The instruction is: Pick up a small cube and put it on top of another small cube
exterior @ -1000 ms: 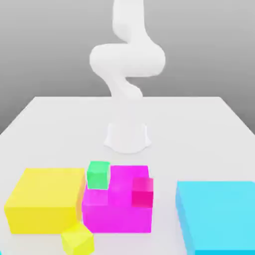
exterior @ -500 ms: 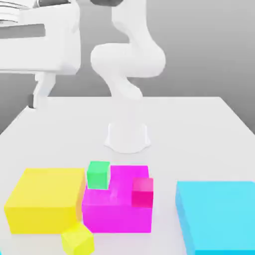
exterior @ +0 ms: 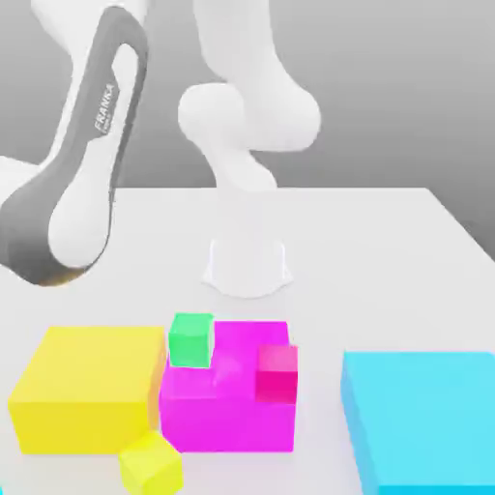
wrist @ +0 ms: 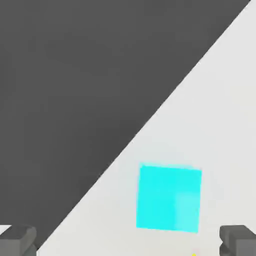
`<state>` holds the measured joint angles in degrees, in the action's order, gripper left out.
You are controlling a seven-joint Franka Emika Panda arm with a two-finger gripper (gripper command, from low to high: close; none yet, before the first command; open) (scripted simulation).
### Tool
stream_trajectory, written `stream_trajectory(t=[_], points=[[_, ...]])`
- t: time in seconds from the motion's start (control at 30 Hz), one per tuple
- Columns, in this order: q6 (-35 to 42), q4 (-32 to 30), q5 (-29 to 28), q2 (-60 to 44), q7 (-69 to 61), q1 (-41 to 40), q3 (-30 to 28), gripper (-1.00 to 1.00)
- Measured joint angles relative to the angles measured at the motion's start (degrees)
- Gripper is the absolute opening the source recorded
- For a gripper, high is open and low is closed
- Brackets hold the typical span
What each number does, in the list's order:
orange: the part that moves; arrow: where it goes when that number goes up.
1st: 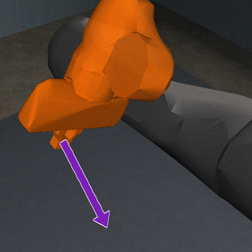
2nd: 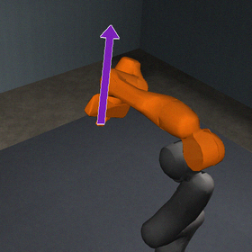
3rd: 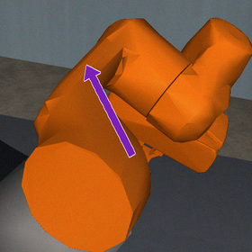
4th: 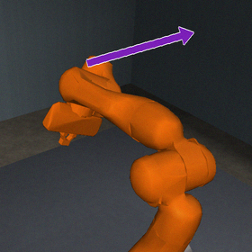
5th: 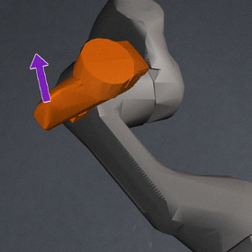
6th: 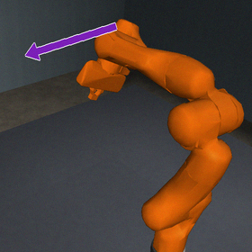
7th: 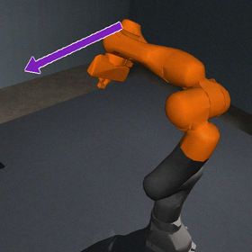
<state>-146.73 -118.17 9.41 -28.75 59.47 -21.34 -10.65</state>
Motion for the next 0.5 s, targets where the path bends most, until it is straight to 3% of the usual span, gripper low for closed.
stream_trajectory(t=[0.1,0.13,0.33,0.5], points=[[-4.2,1.5,1.6,-6.2,-0.9,-1.4,1.3,0.00],[-5.1,1.8,1.8,-7.4,-1.0,-1.6,1.7,-1.00],[-5.6,1.9,2.1,-8.0,-1.2,-1.8,1.8,-1.00],[0.1,-0.2,0.2,-0.3,-0.1,0.0,0.0,-1.00]])
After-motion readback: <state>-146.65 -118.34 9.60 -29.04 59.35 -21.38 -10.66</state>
